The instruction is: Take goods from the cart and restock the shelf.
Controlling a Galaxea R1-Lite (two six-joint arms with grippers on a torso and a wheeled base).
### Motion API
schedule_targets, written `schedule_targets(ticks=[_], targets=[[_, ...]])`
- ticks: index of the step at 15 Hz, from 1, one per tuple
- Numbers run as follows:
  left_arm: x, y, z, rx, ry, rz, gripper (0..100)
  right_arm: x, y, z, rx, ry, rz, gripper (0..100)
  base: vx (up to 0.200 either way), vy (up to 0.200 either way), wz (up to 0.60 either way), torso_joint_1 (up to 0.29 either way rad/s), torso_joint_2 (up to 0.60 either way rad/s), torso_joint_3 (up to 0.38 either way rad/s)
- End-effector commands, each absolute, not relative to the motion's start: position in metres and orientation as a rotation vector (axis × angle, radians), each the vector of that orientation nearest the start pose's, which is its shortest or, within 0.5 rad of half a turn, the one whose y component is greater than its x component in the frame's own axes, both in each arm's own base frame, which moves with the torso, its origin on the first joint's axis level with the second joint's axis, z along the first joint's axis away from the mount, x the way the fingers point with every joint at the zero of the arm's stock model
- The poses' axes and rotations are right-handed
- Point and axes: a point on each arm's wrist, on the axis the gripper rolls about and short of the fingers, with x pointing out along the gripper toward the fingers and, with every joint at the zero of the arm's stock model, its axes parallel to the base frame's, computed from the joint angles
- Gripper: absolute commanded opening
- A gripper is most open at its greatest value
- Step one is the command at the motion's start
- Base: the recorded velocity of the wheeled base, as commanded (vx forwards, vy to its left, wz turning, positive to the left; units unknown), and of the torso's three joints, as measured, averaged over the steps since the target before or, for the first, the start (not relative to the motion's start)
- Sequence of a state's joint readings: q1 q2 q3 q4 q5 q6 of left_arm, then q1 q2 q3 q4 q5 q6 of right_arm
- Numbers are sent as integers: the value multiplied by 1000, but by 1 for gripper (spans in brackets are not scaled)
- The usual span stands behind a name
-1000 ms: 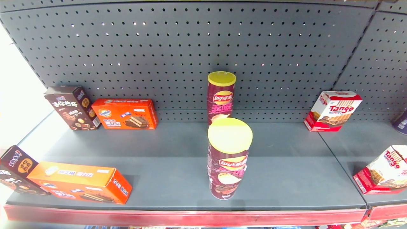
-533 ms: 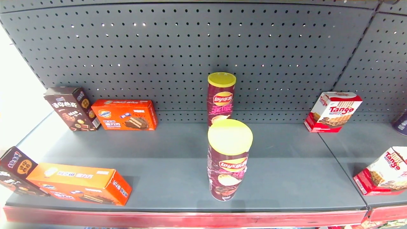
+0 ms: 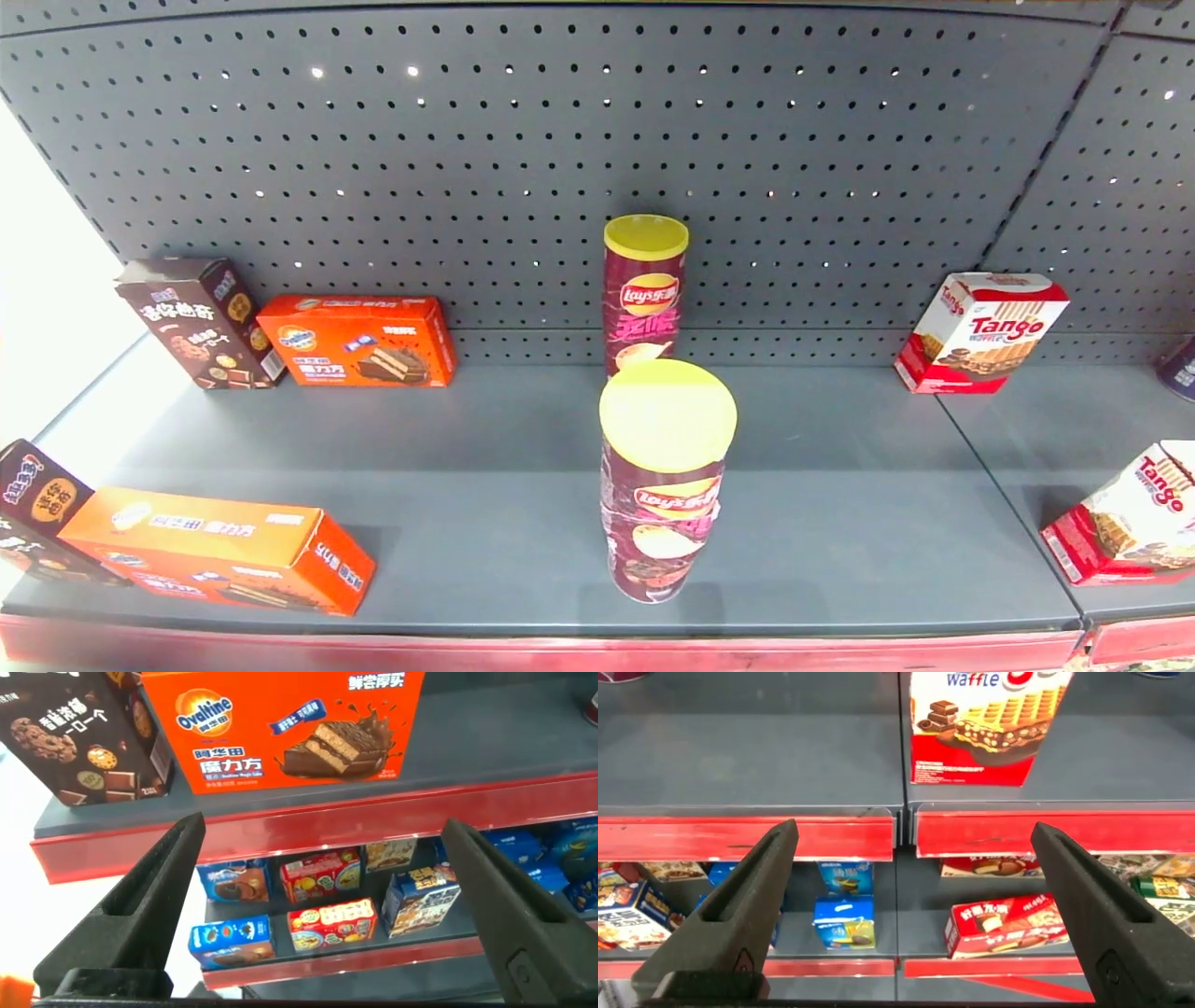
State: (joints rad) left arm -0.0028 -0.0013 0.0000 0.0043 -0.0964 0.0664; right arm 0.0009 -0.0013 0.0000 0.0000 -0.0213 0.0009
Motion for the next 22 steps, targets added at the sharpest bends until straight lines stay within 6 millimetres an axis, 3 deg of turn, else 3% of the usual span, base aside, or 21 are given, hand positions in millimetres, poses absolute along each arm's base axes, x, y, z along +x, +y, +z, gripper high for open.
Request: schedule_targets(ticks=[1, 22], targets=[[-23, -2, 75, 66, 1, -98, 100, -23, -1, 75, 2, 0, -20, 100, 0, 0, 0, 0, 0, 0], [-23, -2, 75, 63, 0, -92, 100, -23, 0, 75, -3, 2, -17, 100, -10, 0, 0, 0, 0, 0]])
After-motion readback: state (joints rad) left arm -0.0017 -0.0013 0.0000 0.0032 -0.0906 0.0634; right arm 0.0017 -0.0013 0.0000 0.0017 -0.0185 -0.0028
